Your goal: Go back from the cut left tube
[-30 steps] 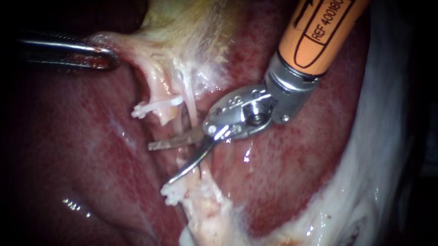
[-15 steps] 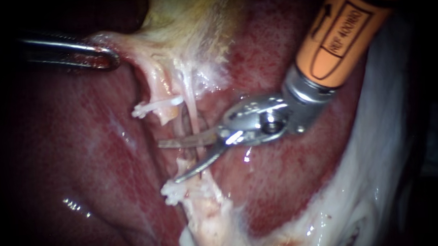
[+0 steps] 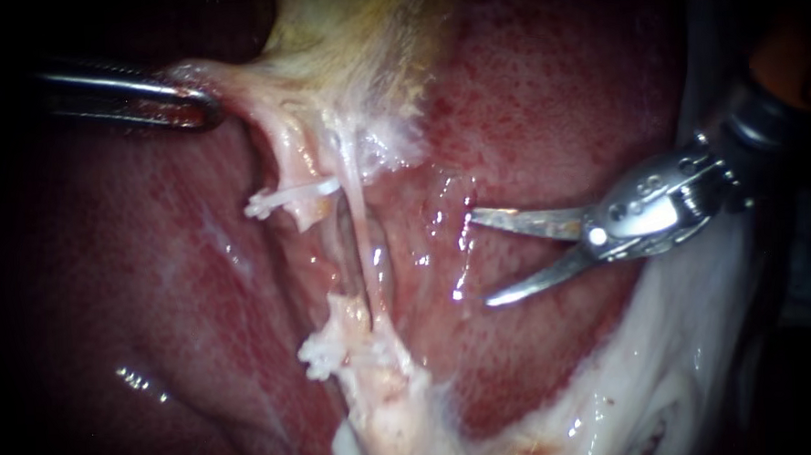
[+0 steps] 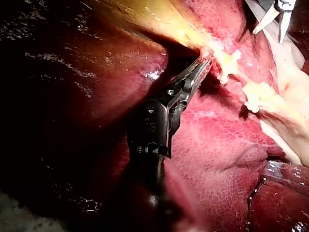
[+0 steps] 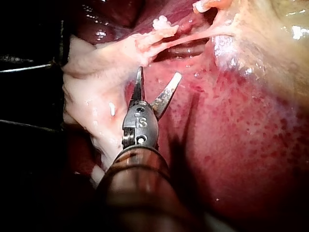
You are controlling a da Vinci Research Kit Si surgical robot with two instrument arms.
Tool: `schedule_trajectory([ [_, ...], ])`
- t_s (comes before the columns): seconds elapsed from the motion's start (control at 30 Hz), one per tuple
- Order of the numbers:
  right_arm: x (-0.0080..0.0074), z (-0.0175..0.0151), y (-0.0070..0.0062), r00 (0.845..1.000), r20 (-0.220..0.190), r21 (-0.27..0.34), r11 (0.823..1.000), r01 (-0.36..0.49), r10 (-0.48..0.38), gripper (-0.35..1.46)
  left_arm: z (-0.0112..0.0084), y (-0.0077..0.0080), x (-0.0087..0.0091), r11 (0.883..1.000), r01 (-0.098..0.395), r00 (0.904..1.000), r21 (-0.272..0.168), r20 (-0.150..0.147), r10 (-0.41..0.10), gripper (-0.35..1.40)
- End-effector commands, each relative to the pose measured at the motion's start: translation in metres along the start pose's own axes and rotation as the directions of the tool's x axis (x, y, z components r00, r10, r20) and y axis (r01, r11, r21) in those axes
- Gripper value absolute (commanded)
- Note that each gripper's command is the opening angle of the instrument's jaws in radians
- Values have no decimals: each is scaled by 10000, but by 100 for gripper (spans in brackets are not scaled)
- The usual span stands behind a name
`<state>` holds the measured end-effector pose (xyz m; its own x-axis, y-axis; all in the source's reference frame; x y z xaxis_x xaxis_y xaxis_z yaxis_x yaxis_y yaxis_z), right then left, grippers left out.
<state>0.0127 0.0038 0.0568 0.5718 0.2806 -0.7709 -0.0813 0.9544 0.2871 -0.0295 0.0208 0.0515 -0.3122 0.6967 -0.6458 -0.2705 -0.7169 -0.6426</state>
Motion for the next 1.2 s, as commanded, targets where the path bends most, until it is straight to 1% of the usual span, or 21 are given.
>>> schedule_trajectory([
  [0.03,-2,-2,1,9998,201,-42,10000,-42,43,145,0,0,-1,10000,-3,10000,16,-1,3,-35],
  [0.1,-5,-6,1,9986,508,-119,9998,-142,148,145,1,0,-1,10000,-6,10000,26,-3,6,-35],
  [0.2,-6,-8,1,9980,609,-74,9998,-191,195,145,4,1,-3,10000,-15,10000,50,-6,15,-35],
  [0.33,-7,-8,2,9975,629,87,9994,-329,323,145,12,1,-8,9999,-42,10000,107,-16,42,-35],
  [0.37,-8,-9,2,9978,584,272,9991,-317,301,145,16,0,-10,9999,-54,10000,124,-19,54,-35],
  [0.43,-8,-9,2,9980,550,395,9987,-319,297,145,23,-3,-17,9999,-89,10000,74,-14,89,-35],
  [0.6,-8,-10,1,9980,550,396,9987,-318,296,145,45,-12,-37,9996,-266,9994,34,229,265,-35],
  [0.73,-8,-10,1,9981,550,397,9987,-318,296,145,56,-17,-45,9997,-258,9992,2,291,258,-35],
  [1.07,-8,-11,1,9980,568,441,9985,-315,289,145,56,-15,-44,9997,-251,9993,4,291,251,-35],
  [1.17,-6,-8,1,9988,388,876,9956,-343,310,145,50,-14,-39,9997,-225,9993,-40,297,226,-35],
  [1.2,-5,-7,0,9992,318,1109,9934,-288,254,145,46,-14,-37,9998,-212,9993,-63,300,214,-35],
])
